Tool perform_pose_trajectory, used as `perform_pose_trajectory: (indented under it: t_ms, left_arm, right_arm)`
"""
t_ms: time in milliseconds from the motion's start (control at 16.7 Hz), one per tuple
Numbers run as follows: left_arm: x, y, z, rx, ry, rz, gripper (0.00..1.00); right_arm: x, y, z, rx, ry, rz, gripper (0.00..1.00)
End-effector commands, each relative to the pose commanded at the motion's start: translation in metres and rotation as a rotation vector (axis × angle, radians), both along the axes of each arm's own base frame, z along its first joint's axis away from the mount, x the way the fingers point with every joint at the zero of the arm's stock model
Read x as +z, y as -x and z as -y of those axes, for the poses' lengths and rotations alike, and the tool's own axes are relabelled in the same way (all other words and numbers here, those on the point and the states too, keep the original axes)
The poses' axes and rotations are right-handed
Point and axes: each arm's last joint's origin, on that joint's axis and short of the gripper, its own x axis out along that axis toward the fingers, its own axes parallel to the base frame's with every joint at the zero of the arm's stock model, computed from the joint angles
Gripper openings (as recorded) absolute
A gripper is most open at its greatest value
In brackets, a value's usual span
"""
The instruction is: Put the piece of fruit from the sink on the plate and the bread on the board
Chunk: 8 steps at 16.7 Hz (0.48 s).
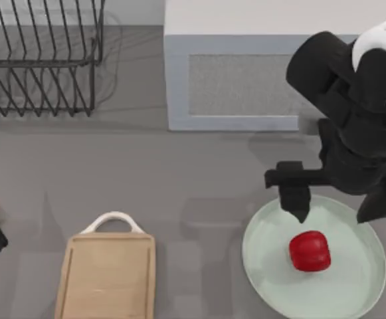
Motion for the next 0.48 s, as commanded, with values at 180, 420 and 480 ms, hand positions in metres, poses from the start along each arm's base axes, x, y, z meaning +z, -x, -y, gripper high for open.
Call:
perform_pose_trajectory:
  t_ms: [180,420,480]
  left_arm:
    - [0.0000,0.0000,0.0000,0.000,0.000,0.000,1.00]
    - [0.0000,0.0000,0.0000,0.000,0.000,0.000,1.00]
    - [0.0000,0.0000,0.0000,0.000,0.000,0.000,1.00]
  right_arm:
    - [0.0000,0.0000,0.0000,0.000,0.000,0.000,1.00]
    - [0.0000,0.0000,0.0000,0.000,0.000,0.000,1.00]
    - [0.0000,0.0000,0.0000,0.000,0.000,0.000,1.00]
